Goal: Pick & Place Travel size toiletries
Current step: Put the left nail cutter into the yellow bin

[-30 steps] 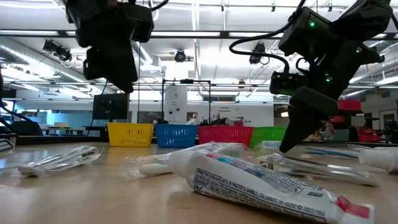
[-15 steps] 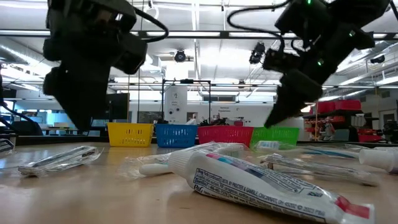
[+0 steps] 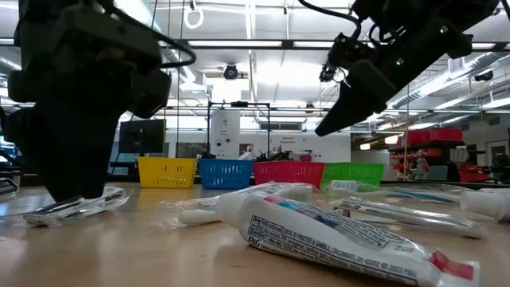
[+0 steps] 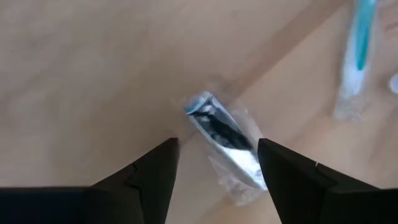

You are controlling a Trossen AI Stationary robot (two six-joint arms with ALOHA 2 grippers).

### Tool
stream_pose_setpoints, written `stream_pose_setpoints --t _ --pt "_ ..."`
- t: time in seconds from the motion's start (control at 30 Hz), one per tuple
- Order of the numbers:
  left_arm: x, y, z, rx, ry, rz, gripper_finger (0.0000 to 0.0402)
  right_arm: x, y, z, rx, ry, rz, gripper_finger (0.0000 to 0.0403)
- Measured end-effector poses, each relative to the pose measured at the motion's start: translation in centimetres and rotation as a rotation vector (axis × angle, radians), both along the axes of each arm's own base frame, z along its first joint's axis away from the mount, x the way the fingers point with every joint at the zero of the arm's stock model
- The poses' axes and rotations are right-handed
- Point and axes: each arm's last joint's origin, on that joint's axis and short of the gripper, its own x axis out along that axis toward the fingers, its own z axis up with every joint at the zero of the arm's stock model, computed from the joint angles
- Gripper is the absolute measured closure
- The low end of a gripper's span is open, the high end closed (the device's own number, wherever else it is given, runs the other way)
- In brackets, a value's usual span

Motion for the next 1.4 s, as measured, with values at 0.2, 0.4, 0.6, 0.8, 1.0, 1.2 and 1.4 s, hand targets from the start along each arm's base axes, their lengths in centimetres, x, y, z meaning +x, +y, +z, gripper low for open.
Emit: stream_pose_setpoints --t 0.2,0.4,0.6,0.8,1.0,1.2,1.4 --pt "0.0 0.1 -0.1 0.05 -0.031 0.036 0.0169 0.3 0.0 0.4 0.011 -0.047 0.005 0.0221" --pt "0.0 0.3 -0.3 0.07 -0.017 0.052 0.0181 0.4 0.0 0.4 0.005 -0.054 0.011 0.0221" --pt "0.0 0.4 -0.4 0.101 -0.027 0.066 0.0217 0.5 0.0 0.6 0.007 -0.071 0.012 0.0221" --pt "-0.1 0.6 -0.4 0.118 -0.022 0.059 0.0267 0.5 0.0 0.5 0.023 -0.075 0.006 0.0221" --pt "0.0 1.2 -0.5 0.145 -0.003 0.011 0.0307 0.5 0.0 0.5 0.032 -0.078 -0.001 0.0221" --pt "0.2 2.0 -0.5 0.197 0.006 -0.05 0.0332 0.5 0.1 0.5 0.047 -0.076 0.017 0.0221" --pt "0.5 2.6 0.2 0.337 0.026 -0.047 0.036 0.5 0.1 0.5 0.051 -0.075 0.023 0.0221"
